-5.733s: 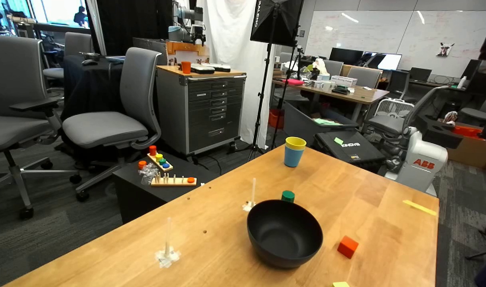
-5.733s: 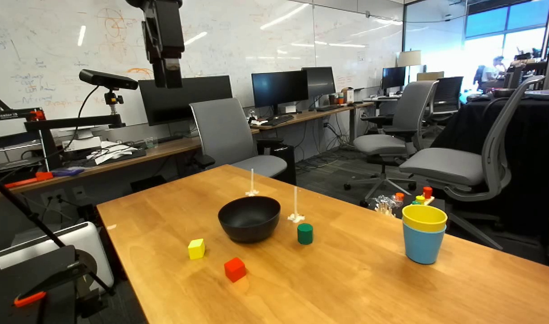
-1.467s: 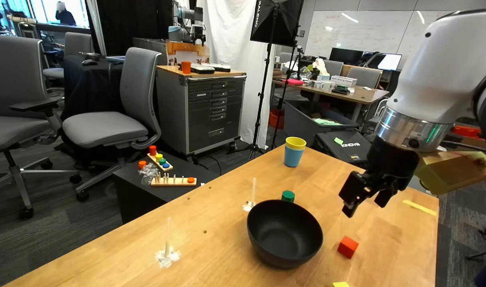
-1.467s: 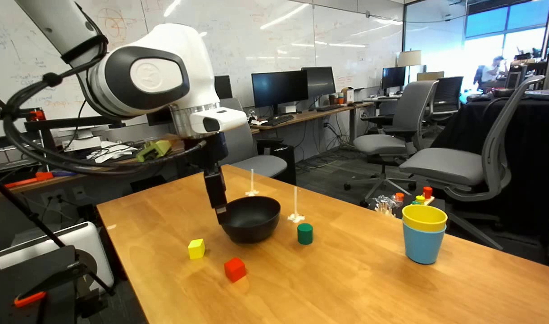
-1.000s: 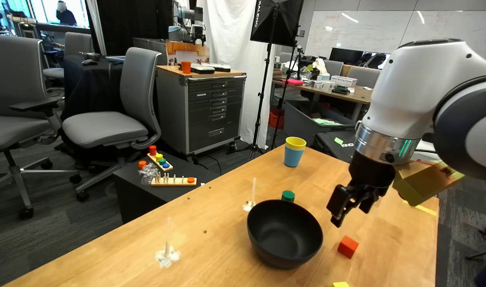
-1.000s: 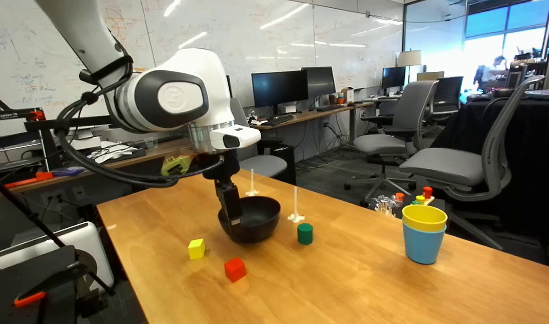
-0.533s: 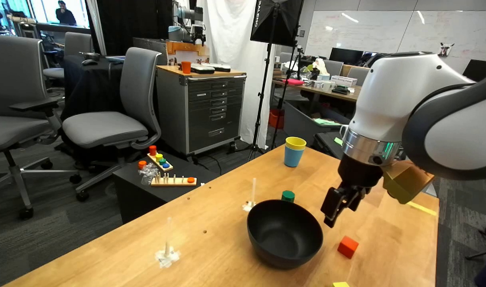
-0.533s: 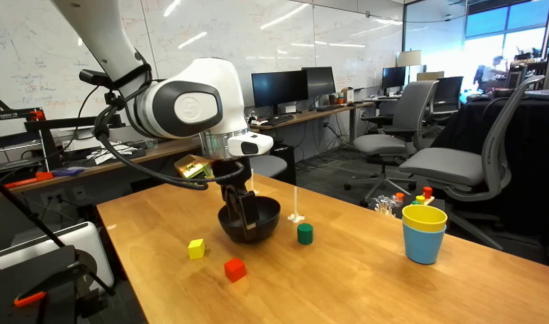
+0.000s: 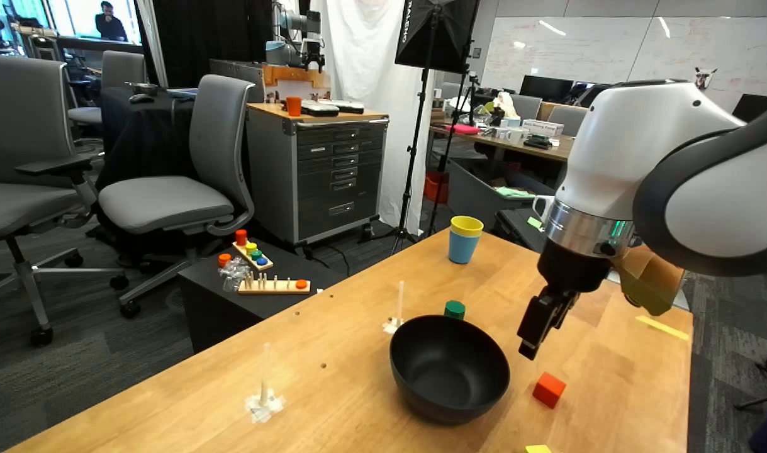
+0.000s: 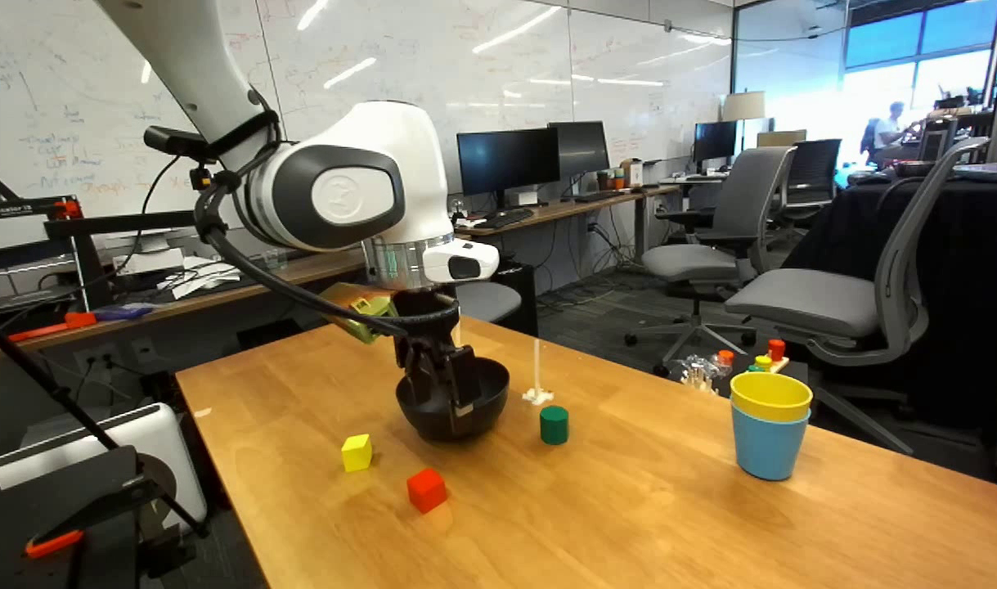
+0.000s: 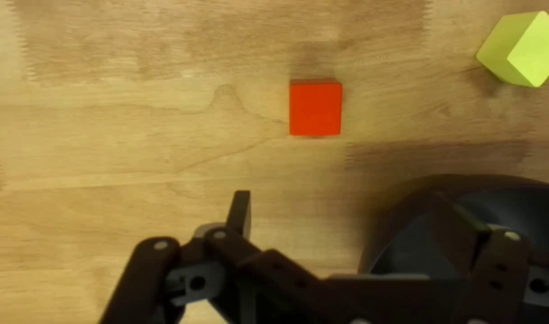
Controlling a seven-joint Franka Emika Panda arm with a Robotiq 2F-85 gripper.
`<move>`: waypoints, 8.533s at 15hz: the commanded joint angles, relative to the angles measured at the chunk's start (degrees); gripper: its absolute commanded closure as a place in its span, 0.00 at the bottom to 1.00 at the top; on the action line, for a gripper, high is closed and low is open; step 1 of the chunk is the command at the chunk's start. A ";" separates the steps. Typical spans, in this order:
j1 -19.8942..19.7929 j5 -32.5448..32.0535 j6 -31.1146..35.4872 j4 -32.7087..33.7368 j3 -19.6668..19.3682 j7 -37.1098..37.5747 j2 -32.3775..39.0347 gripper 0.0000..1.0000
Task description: Put the blocks in the bowl beginning with the orange, yellow, then the green one
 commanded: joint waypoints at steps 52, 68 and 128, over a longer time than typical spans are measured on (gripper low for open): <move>10.69 -4.20 12.40 -3.74 -7.28 22.32 -8.05 0.88; 24.21 -10.79 -4.50 13.43 -12.31 55.06 8.10 0.88; 11.47 4.58 -5.23 -12.97 3.06 46.08 -10.00 0.00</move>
